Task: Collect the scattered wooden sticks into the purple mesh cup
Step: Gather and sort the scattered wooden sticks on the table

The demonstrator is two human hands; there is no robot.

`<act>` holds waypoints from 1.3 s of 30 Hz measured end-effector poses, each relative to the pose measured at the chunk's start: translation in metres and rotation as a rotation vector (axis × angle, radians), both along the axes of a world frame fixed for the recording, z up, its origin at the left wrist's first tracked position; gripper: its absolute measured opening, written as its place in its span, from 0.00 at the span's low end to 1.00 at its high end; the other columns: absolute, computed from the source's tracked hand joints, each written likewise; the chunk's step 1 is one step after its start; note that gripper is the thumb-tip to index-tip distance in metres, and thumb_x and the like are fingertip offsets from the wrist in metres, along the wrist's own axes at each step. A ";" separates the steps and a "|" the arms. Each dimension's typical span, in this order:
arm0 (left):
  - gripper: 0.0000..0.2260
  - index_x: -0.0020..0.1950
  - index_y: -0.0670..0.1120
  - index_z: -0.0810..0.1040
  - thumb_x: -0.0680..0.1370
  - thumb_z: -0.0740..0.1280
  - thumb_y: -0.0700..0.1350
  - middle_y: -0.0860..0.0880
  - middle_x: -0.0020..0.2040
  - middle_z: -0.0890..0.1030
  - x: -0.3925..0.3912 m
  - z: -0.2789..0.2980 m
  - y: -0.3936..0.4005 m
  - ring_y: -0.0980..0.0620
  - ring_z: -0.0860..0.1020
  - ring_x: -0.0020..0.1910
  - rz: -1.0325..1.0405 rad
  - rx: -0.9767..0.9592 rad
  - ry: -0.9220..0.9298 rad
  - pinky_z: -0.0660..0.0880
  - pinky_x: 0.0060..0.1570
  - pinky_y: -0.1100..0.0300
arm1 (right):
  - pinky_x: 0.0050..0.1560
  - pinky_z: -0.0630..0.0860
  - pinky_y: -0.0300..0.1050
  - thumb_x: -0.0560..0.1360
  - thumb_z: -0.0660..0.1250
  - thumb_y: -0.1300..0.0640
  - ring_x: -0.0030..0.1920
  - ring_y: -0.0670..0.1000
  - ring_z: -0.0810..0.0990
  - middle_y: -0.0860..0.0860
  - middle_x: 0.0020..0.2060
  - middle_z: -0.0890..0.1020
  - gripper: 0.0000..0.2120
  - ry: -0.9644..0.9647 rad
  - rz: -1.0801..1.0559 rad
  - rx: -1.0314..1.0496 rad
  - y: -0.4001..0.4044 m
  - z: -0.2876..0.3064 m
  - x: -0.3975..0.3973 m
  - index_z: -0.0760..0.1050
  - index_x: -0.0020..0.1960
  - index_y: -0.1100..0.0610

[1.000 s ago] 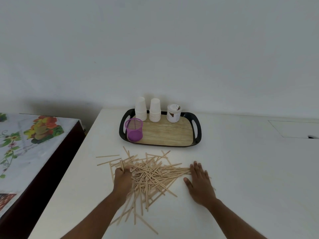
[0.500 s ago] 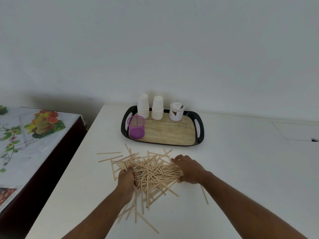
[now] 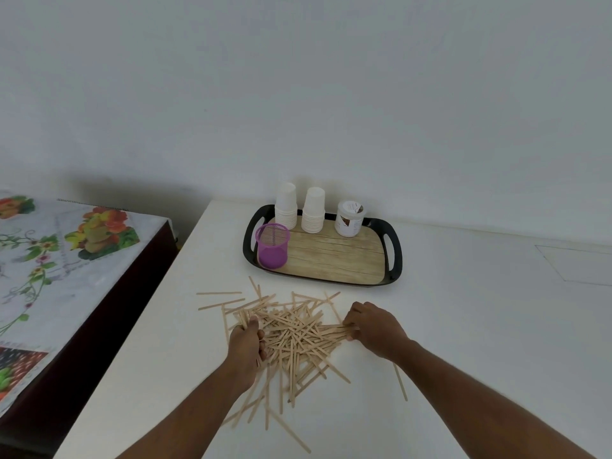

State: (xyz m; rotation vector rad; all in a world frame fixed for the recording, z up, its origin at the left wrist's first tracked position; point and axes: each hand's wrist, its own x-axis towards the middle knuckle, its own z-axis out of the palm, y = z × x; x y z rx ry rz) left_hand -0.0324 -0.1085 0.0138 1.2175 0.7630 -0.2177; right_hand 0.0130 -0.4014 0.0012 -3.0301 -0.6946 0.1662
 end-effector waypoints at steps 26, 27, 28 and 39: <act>0.12 0.50 0.42 0.72 0.87 0.59 0.49 0.48 0.33 0.69 -0.005 -0.002 -0.006 0.52 0.65 0.29 -0.065 0.042 0.013 0.66 0.28 0.57 | 0.47 0.78 0.49 0.82 0.58 0.62 0.54 0.54 0.76 0.55 0.58 0.76 0.13 -0.155 0.137 -0.239 0.004 -0.002 -0.011 0.74 0.64 0.59; 0.12 0.49 0.42 0.72 0.87 0.59 0.48 0.47 0.33 0.69 -0.005 -0.002 -0.006 0.52 0.65 0.29 -0.061 0.043 0.017 0.66 0.28 0.57 | 0.46 0.78 0.49 0.82 0.57 0.62 0.54 0.54 0.76 0.55 0.57 0.76 0.12 -0.157 0.142 -0.249 0.003 -0.001 -0.010 0.74 0.63 0.59; 0.11 0.49 0.42 0.72 0.87 0.59 0.48 0.47 0.34 0.69 -0.005 -0.002 -0.005 0.52 0.65 0.29 -0.055 0.041 0.020 0.66 0.28 0.57 | 0.46 0.78 0.49 0.83 0.57 0.62 0.54 0.54 0.76 0.55 0.57 0.76 0.12 -0.158 0.148 -0.258 0.003 0.000 -0.008 0.74 0.63 0.59; 0.11 0.51 0.42 0.72 0.86 0.60 0.49 0.48 0.35 0.70 -0.007 0.000 -0.004 0.53 0.66 0.29 -0.049 0.038 0.042 0.66 0.28 0.58 | 0.48 0.77 0.50 0.82 0.57 0.64 0.55 0.55 0.76 0.55 0.58 0.76 0.13 -0.135 0.178 -0.259 -0.003 0.003 -0.006 0.73 0.64 0.58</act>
